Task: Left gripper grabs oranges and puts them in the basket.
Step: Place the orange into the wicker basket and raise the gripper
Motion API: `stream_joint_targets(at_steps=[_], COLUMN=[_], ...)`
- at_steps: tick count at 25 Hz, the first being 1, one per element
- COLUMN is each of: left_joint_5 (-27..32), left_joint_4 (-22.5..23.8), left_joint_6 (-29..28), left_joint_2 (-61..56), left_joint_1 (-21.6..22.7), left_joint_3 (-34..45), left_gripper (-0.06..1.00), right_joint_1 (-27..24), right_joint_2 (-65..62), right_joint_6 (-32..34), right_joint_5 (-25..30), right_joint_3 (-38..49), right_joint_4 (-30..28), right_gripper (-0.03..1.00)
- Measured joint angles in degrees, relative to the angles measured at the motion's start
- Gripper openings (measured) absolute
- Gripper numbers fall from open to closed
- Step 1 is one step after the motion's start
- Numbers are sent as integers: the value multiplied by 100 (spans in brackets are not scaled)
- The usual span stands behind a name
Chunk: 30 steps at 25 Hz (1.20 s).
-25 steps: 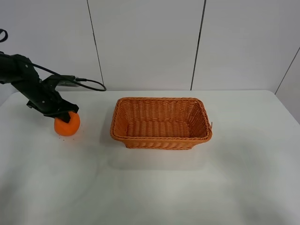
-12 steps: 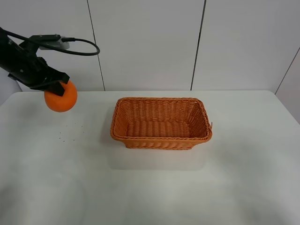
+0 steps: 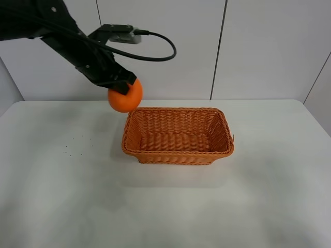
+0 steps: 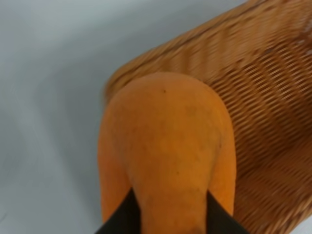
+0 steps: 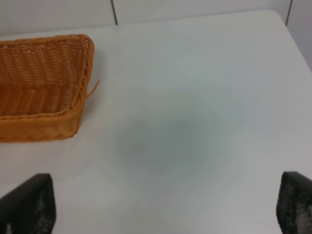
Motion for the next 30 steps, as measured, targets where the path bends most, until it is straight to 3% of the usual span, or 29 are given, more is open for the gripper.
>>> stream_joint_targets(at_steps=[11,30], left_joint_5=[308,117], left_joint_4=[-6,37], left_joint_6=[-29,-33], left_joint_2=[1705,2722], left_joint_1=[-934,-1010], left_joint_3=[-1398,-1614], left_gripper=[22,22], right_joint_1=[0,0], right_joint_2=[0,0], right_joint_6=[0,0], right_joint_5=[0,0], right_joint_3=[0,0], right_joint_4=[0,0], right_gripper=[69,69])
